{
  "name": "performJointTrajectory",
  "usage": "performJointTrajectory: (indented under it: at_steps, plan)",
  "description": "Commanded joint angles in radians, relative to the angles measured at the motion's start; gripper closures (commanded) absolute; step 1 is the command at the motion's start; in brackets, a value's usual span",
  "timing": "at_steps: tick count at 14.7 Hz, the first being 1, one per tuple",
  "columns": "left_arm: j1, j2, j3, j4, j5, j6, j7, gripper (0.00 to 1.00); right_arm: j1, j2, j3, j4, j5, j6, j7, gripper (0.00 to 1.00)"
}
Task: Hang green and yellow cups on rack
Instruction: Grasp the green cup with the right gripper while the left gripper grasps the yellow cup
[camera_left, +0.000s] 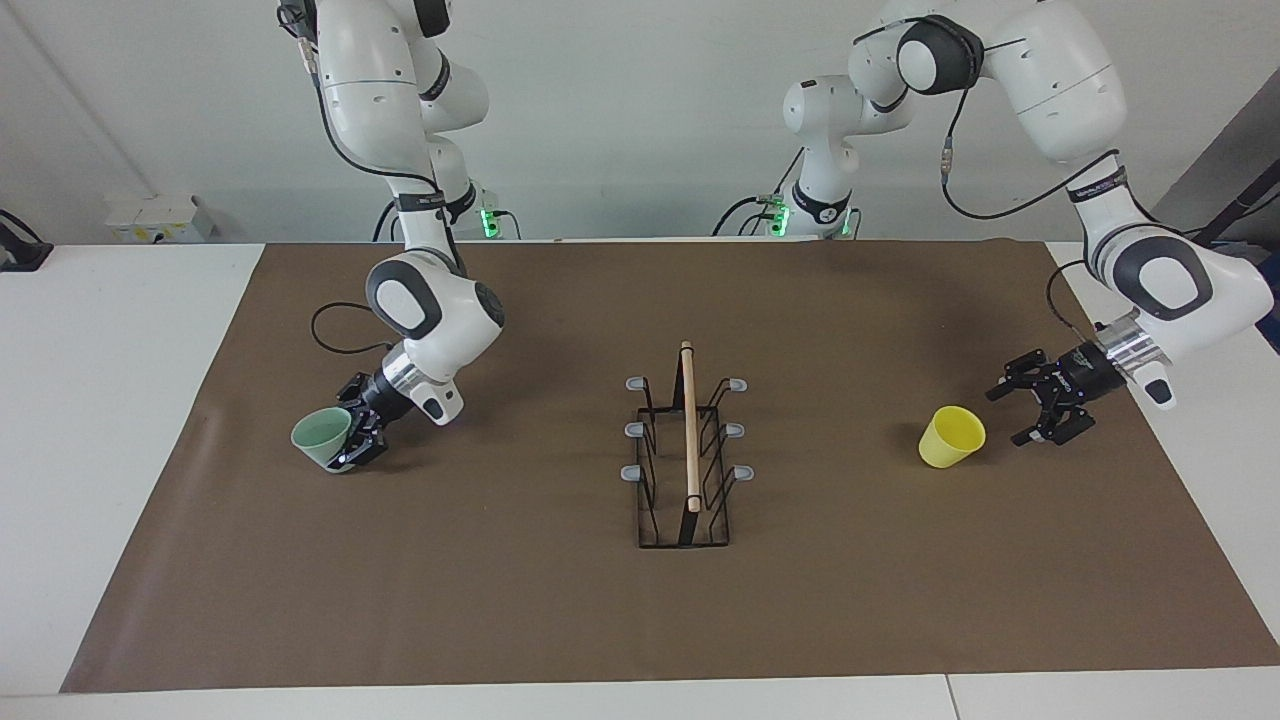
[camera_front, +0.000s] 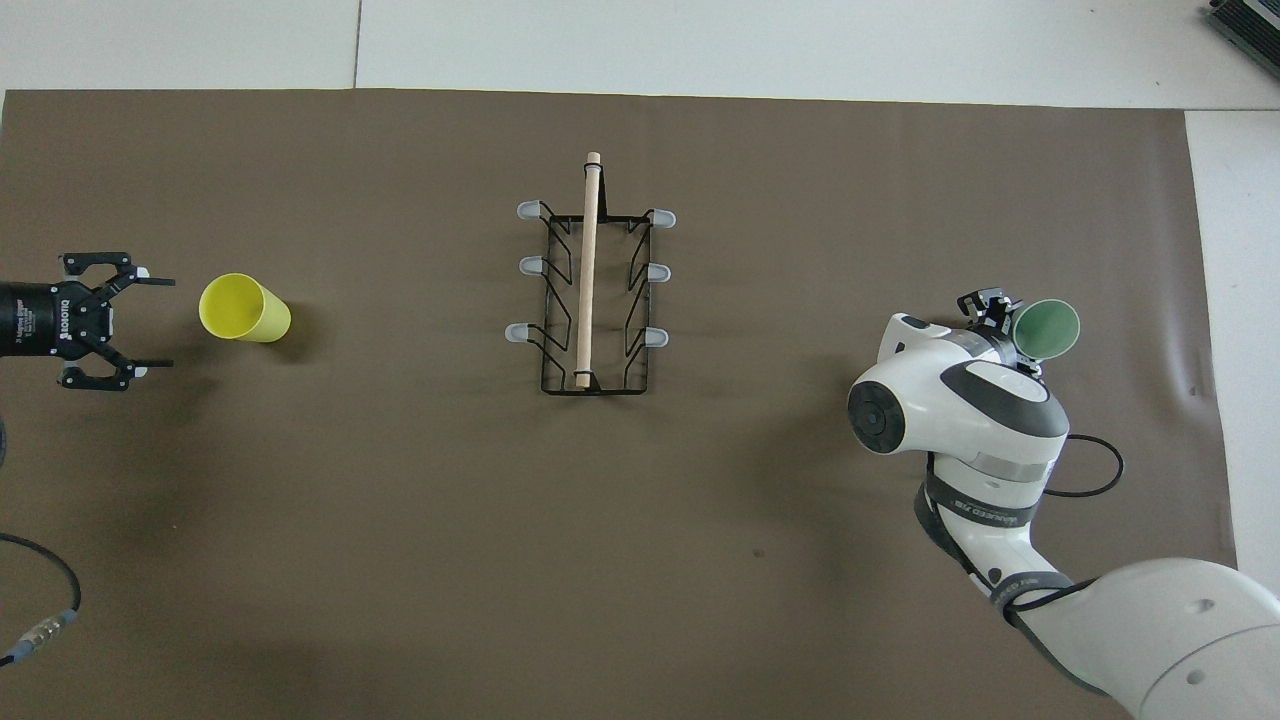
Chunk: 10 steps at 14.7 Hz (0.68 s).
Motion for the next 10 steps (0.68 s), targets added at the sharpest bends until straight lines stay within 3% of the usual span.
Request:
performJointTrajectory:
  at_steps: [1, 3, 10]
  plan:
    - [-0.020, 0.003, 0.017, -0.085, -0.130, 0.010, -0.070, 0.00, -0.006, 0.000, 0.005, 0.073, 0.153, -0.021, -0.001, 1.00]
    - [-0.055, -0.019, 0.026, -0.174, -0.253, 0.076, -0.083, 0.00, -0.009, -0.024, 0.007, 0.093, 0.261, -0.035, -0.014, 1.00]
    - [-0.069, -0.059, 0.026, -0.303, -0.399, 0.140, -0.078, 0.00, -0.017, -0.149, 0.005, 0.141, 0.769, -0.125, -0.047, 1.00]
